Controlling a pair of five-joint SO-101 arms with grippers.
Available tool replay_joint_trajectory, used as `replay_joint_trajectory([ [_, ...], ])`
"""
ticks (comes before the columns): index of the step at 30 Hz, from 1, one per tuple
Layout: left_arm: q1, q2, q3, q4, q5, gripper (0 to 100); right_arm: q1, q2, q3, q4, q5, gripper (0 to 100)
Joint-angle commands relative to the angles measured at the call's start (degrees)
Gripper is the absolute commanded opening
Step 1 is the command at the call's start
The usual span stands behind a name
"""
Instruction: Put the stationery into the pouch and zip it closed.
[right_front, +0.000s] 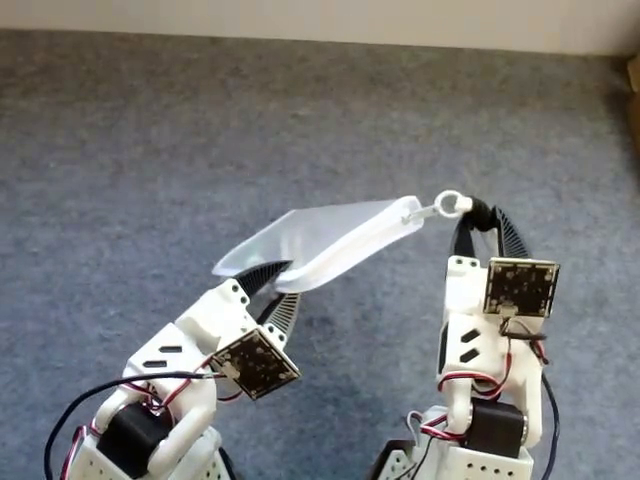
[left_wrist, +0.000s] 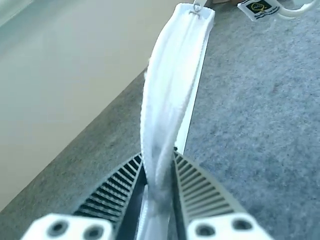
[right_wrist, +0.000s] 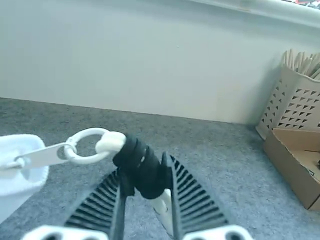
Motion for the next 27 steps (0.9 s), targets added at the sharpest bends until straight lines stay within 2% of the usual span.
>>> replay_joint_trajectory([
  [1, -4.0, -1.27, -0.04, -1.05, -0.35, 0, -1.36, 0.04, -0.92, 4.62, 0.44, 7.9],
  [6, -4.09, -1.27, 3.12, -6.24, -4.57, 0, -9.89, -0.04, -0.92, 13.41, 0.44, 23.6],
  [10, -7.6, -1.27, 6.81, -12.48, -6.42, 0, -12.97, -0.04, -1.01, 15.34, 0.44, 23.8],
  [18, -14.81, -1.19, 11.38, -25.93, -14.59, 0, -13.05, -0.04, -0.66, 15.08, 0.09, 23.8],
  [27, -11.74, -1.19, 18.42, -27.52, -19.16, 0, -13.14, -0.04, -0.57, 15.08, 0.0, 23.8],
])
